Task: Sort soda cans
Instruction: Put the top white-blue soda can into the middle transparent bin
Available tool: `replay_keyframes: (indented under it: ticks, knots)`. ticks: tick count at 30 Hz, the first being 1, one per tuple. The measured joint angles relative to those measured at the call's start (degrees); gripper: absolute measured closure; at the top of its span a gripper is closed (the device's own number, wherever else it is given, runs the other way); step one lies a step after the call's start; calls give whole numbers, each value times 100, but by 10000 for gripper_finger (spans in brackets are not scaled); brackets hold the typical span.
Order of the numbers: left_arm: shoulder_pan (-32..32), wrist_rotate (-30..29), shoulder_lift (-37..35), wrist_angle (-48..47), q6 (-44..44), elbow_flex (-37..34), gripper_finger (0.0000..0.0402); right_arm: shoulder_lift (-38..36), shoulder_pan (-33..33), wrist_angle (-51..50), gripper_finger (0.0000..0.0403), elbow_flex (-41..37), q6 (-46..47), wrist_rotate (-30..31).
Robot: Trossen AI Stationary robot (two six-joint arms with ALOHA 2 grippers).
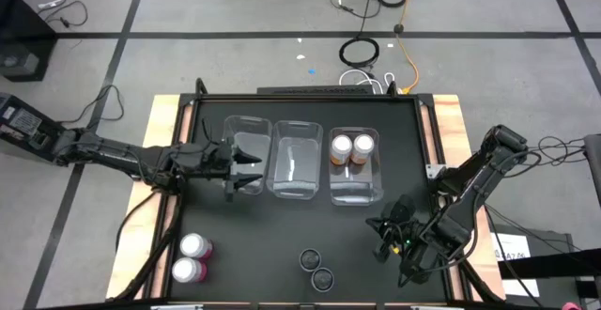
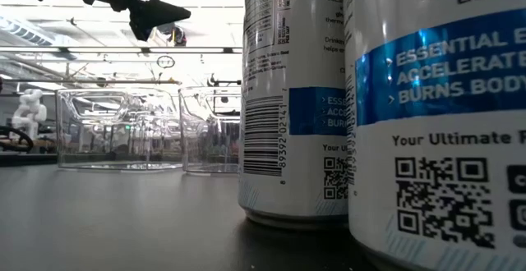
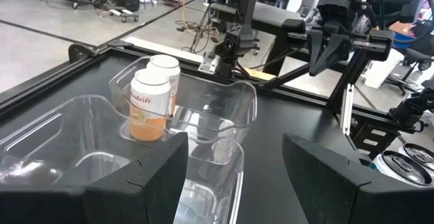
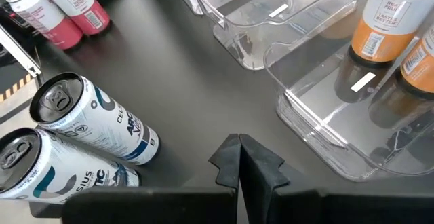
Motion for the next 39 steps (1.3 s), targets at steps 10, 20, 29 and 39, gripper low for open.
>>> replay_keyframes:
  ticks: [10, 20, 29, 39]
  knots:
    - [0, -5, 0, 3, -261, 0, 151, 0, 0, 2, 403, 0, -17, 2]
    - [0, -39, 0, 66, -299, 0, 151, 0, 0, -9, 403, 0, -20, 2]
    - [0, -35, 0, 133, -306, 0, 151, -2, -2, 152, 403, 0, -33, 7]
    - [0, -24, 0, 131, -337, 0, 151, -2, -1, 153, 403, 0, -42, 33]
